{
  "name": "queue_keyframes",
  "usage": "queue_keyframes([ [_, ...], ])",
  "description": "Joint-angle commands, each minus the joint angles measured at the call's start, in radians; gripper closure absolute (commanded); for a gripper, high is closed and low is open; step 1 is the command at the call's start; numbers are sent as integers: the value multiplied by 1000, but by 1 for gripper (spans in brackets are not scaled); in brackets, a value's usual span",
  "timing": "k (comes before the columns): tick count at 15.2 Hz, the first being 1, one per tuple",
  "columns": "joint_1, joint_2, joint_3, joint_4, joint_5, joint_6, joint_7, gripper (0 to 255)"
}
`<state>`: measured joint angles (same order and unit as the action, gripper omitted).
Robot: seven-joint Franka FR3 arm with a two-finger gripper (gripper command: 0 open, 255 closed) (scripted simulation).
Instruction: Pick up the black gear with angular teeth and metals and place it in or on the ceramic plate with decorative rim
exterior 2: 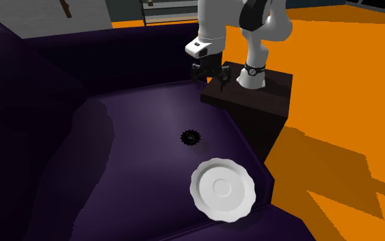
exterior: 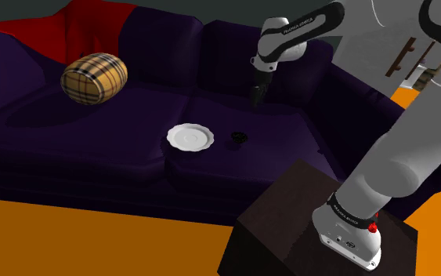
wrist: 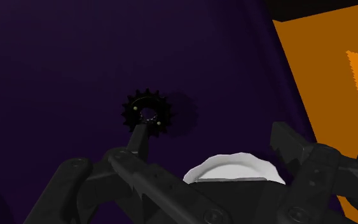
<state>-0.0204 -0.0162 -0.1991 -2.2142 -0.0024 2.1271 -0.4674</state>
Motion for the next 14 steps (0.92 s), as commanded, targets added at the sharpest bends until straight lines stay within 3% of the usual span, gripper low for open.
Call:
queue_keyframes([
  [1, -6, 88, -7, 54, 23, 28, -43, 0],
  [7, -38, 330, 0, 228, 89, 79, -149, 0],
  [14, -90, 616, 32, 499, 140, 78, -237, 0],
])
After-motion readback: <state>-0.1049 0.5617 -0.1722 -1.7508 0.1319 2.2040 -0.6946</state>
